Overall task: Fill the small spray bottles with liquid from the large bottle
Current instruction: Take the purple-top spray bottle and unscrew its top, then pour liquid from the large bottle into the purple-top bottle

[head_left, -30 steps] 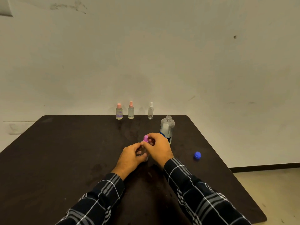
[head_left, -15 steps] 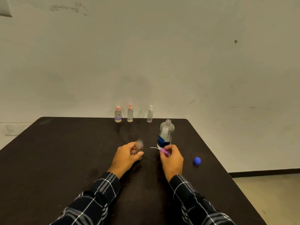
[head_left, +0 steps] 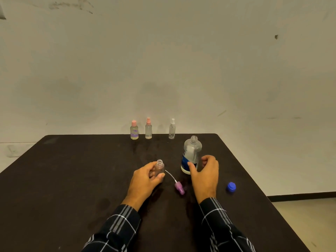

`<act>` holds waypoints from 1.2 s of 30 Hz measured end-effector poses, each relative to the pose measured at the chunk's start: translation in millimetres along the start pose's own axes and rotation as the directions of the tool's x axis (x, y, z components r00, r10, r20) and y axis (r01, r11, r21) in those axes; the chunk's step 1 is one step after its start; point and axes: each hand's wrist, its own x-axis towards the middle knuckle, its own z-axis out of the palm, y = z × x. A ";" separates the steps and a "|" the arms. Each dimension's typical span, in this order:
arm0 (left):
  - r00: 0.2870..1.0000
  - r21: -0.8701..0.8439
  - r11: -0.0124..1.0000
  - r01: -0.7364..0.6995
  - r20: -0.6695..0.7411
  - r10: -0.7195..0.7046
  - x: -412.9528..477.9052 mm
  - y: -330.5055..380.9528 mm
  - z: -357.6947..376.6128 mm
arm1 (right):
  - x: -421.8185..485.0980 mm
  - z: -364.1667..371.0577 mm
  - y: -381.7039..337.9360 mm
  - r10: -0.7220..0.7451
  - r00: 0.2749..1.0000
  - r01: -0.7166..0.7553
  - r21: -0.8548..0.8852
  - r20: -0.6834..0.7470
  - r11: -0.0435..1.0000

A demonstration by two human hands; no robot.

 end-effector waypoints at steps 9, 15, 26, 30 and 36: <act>0.999 0.004 1.000 -0.003 0.035 0.002 7.2 -4.7 -0.1 | 18.7 19.3 11.3 0.029 0.991 -0.035 0.050 0.128 0.998; 0.998 0.003 1.000 -0.012 0.062 0.012 13.7 -0.1 0.1 | 25.9 21.6 10.0 0.013 0.991 -0.027 0.103 0.132 0.994; 0.996 0.007 1.000 -0.008 0.086 0.007 22.9 -2.6 -0.1 | 30.6 29.2 14.5 -0.044 0.971 0.004 0.168 0.236 0.986; 0.994 0.013 1.000 -0.013 0.107 0.011 26.2 -0.8 -1.1 | 29.9 33.0 16.4 -0.125 0.963 0.088 0.160 0.237 0.983; 0.995 0.027 1.000 -0.003 0.096 0.000 28.7 2.2 0.2 | 30.4 33.2 16.1 -0.171 0.956 0.132 0.167 0.240 0.977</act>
